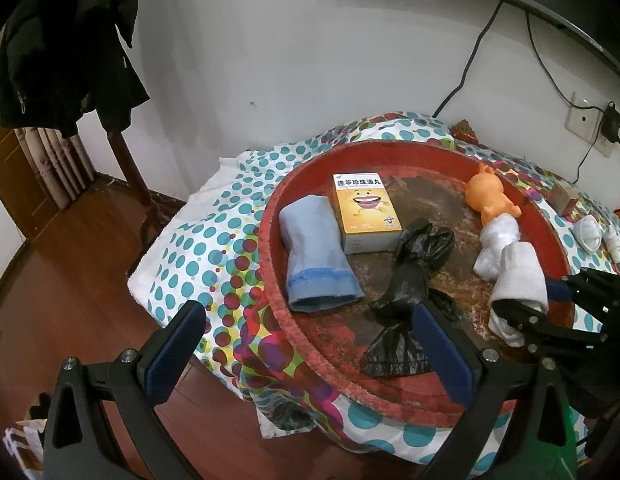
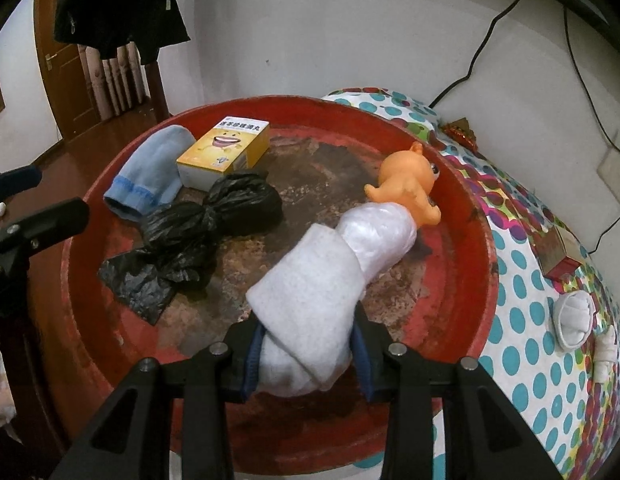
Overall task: Organize objects
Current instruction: 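Carry the white sock over the tray and release it with the right gripper, then move the right gripper to another rolled white sock and grasp it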
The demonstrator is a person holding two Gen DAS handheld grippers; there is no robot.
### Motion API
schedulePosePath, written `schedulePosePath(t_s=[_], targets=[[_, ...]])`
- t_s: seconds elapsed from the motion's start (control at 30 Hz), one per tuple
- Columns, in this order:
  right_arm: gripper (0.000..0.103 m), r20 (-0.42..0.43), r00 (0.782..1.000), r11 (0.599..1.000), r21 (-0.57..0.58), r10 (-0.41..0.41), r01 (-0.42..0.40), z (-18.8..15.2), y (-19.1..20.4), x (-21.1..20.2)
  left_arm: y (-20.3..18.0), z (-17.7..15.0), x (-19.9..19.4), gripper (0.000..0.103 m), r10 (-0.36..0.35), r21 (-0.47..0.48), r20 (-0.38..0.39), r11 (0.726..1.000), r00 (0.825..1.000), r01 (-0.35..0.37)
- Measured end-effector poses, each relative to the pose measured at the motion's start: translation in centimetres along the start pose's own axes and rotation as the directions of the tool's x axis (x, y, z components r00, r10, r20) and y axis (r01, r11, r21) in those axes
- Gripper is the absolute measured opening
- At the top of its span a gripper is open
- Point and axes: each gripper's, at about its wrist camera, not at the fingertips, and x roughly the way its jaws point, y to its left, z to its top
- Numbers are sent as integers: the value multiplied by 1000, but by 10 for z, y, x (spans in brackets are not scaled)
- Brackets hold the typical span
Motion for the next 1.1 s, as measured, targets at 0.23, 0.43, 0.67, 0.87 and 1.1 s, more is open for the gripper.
schedulePosePath(t_s=[0.23, 0.43, 0.67, 0.87, 1.1], targets=[[50, -4, 1000, 1000, 4, -14, 14, -3, -3, -6, -1, -1, -1, 103, -1, 1, 1, 1000, 1000, 1], [58, 9, 1000, 1000, 20, -11, 11, -9, -10, -25, -3, -1, -2, 103, 6, 11, 1, 1000, 1000, -6], [59, 54, 999, 998, 67, -2, -1, -24, -31, -60, -10, -3, -3, 103, 14, 34, 1, 999, 1000, -14], [59, 69, 994, 986, 144, -91, 80, -45, -82, -80, -18, -5, -4, 103, 17, 58, 7, 998, 1000, -18], [59, 11, 966, 911, 334, -259, 241, -83, -192, -81, -34, -7, -4, 103, -3, 93, 1, 996, 1000, 3]])
